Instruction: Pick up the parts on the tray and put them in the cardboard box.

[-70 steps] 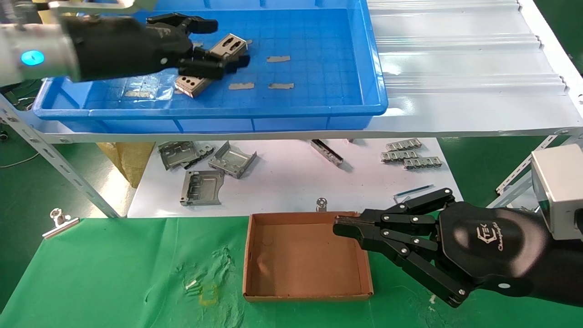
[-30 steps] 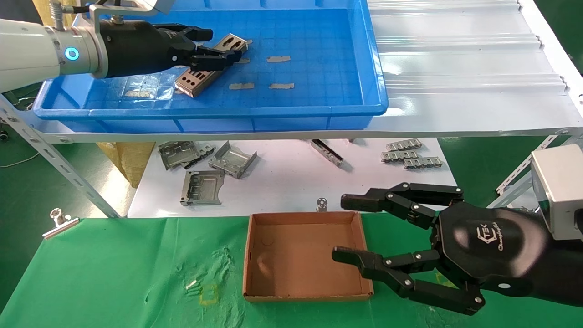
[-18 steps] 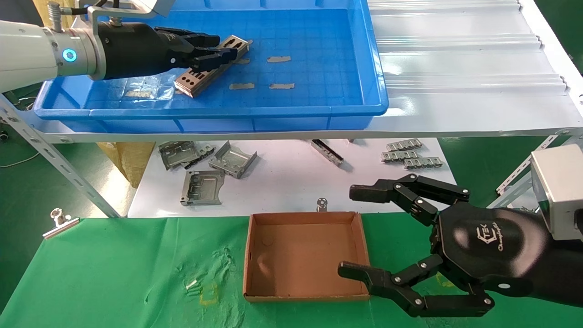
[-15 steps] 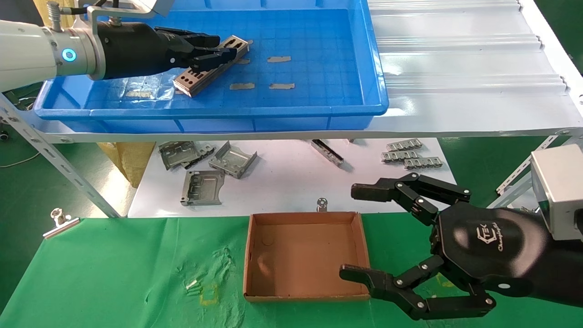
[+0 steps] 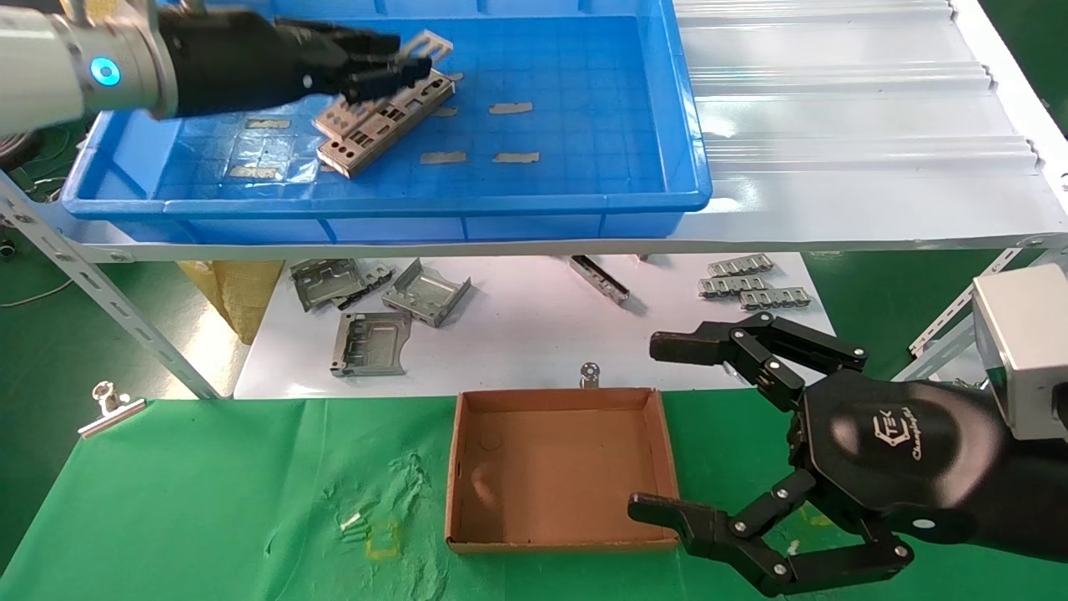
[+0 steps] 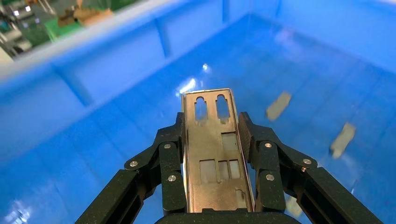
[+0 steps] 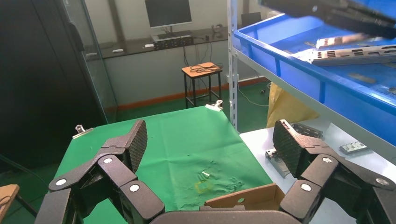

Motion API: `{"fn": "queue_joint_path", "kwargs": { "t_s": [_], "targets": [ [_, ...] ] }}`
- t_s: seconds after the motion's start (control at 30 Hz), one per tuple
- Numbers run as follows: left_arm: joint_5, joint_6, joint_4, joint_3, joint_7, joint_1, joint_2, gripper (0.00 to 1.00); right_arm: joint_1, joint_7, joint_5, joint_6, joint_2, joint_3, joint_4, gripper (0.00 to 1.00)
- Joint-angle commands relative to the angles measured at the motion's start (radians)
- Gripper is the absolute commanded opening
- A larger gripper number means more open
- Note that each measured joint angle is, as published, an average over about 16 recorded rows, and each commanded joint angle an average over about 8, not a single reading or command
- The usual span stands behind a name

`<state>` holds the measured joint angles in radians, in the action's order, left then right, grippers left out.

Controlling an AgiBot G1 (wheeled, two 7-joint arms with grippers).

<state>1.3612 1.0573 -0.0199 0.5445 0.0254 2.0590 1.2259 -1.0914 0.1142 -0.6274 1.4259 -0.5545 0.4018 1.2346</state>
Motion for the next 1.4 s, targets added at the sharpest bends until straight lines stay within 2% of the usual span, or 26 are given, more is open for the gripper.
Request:
{"fn": "queue_joint_path", "kwargs": {
  "t_s": [0.03,0.27,0.53,0.67,0.83,0.97,1.07,1.2,1.4],
  "targets": [
    [-0.006,0.004,-0.005,-0.004,0.005,0.008,-0.003,0.0,0.0,0.0,0.0,0.0,0.0,0.0,0.0,1.0],
    [-0.028,0.106,-0.023,-0.018,0.021,0.038,-0.026,0.0,0.0,0.0,0.0,0.0,0.0,0.0,0.0,1.0],
    [-0.064,0.443,-0.063,-0.033,0.066,0.014,-0.061,0.0,0.0,0.0,0.0,0.0,0.0,0.0,0.0,1.0],
    [-0.1,0.544,-0.125,-0.032,0.085,-0.039,-0.076,0.0,0.0,0.0,0.0,0.0,0.0,0.0,0.0,1.0],
    [-0.196,0.557,-0.331,0.017,0.053,-0.169,-0.115,0.0,0.0,0.0,0.0,0.0,0.0,0.0,0.0,1.0],
    [-0.303,0.55,-0.544,0.101,0.017,-0.294,-0.168,0.0,0.0,0.0,0.0,0.0,0.0,0.0,0.0,1.0],
    [-0.338,0.529,-0.633,0.165,0.042,-0.366,-0.19,0.0,0.0,0.0,0.0,0.0,0.0,0.0,0.0,1.0],
    [-0.309,0.469,-0.616,0.215,0.162,-0.429,-0.16,0.0,0.0,0.0,0.0,0.0,0.0,0.0,0.0,1.0],
    [-0.237,0.356,-0.495,0.244,0.369,-0.486,-0.054,0.0,0.0,0.0,0.0,0.0,0.0,0.0,0.0,1.0]
  ]
}}
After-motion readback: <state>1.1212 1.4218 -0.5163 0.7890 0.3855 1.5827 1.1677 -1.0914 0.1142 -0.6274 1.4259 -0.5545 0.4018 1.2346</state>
